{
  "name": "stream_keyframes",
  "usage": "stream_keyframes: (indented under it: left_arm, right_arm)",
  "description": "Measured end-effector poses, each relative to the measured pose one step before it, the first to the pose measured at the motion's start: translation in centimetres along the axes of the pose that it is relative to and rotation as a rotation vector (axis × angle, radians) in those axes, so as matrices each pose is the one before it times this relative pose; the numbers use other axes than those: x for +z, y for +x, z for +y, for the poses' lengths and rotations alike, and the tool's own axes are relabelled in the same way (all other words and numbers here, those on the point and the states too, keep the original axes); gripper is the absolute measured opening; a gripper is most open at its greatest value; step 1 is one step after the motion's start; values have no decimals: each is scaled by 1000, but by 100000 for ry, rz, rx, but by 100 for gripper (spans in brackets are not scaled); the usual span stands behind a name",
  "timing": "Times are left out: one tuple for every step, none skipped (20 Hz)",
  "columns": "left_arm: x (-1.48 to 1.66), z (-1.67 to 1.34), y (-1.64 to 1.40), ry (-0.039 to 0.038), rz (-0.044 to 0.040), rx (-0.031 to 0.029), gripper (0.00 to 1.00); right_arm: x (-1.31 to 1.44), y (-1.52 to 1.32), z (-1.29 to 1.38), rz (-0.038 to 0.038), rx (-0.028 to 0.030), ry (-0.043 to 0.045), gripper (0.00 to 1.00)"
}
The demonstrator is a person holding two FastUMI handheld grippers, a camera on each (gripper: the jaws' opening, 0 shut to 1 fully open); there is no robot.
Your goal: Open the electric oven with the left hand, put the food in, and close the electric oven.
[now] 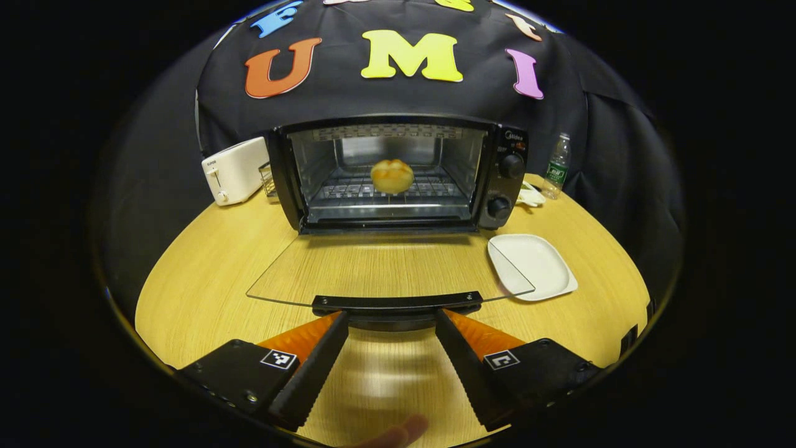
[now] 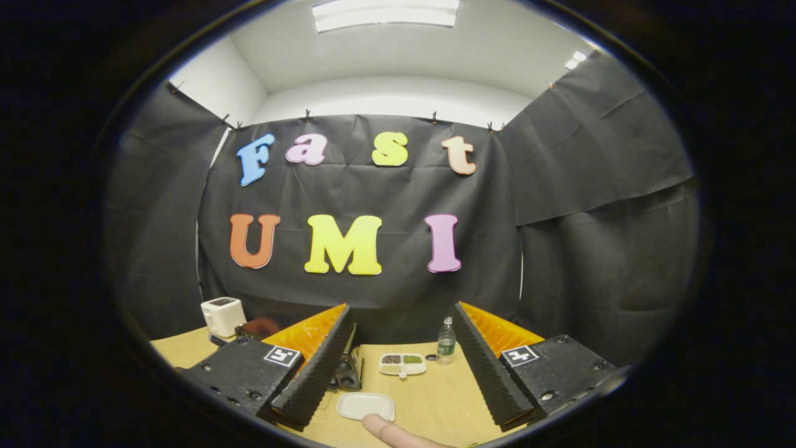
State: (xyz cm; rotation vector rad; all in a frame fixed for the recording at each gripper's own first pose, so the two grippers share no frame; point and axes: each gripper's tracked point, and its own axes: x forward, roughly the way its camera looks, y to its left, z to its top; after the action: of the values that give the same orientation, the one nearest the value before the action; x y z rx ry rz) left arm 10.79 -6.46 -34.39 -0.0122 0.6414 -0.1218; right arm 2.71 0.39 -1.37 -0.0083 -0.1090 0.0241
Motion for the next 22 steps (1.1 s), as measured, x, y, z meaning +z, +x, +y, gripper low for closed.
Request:
stream_keyframes:
  left_arm:
    - [786,-15,-267,306,-1763,-119,94]
    - [557,156,-51,-681,-1650,-166,84]
    - [409,44,12,-1718,-515,-55,94]
    - [668,31,-9,-1087,-853,-114,94]
    - [570,15,-96,13,-830,-76,87]
    - [571,41,-146,179,-1543,-44,96]
    - [647,-41,-76,312,-1975,-60,96]
    - [633,42,61,78,-1662,-303,96]
    - [351,28,94,-365,-433,-325,96]
    - [423,-1,127,-35,-684,-272,96]
    - [551,-29,-32,245,-890,-116,96]
    - [629,20,-63,781,-1760,-246,96]
    - [547,-12,127,894,-1464,-320,96]
    - [252,17,10,-383,-716,-101,96]
    - [435,-12,35,-631,-891,-94,97]
    - [367,42,98,41,-550,-230,97]
    - [476,144,55,74,-1328,-254,98]
    - [345,-33,294,-352,-776,-153,98]
    - [345,123,105,-407,-734,-131,98]
    - [423,47,218,-643,-945,-58,98]
    - [401,30,200,-773,-928,57,99]
    - [519,-27,233,254,-1201,32,99]
  right_arm:
    - [-104,33,114,422,271,59,100]
    - [-333,129,-41,870,-118,24,99]
    - [-182,77,-31,482,-46,266,100]
    - [-67,106,69,377,58,272,99]
    - [-148,63,-88,319,-95,296,99]
    - [-124,12,-93,226,-90,287,99]
    - [-60,65,-9,156,-49,152,99]
    - [-265,53,-14,370,3,-2,99]
    - [-126,9,-38,321,-97,15,99]
    - [-73,65,-57,198,0,-11,99]
    - [-107,-4,-14,264,33,-53,100]
    - [-92,30,69,-16,288,-15,100]
    - [26,-29,81,-186,411,241,99]
    - [-191,1,63,180,439,68,100]
    - [-33,-11,32,151,404,269,100]
    - [-126,-10,-10,256,82,308,99]
    - [-94,46,-43,148,-53,289,99]
    - [-92,54,-105,81,-237,377,99]
    - [-57,19,-38,209,-139,354,99]
    - [-157,-8,14,292,46,222,100]
    - [-127,-15,15,71,-21,51,99]
    - [-5,-93,-33,-271,-74,-139,100]
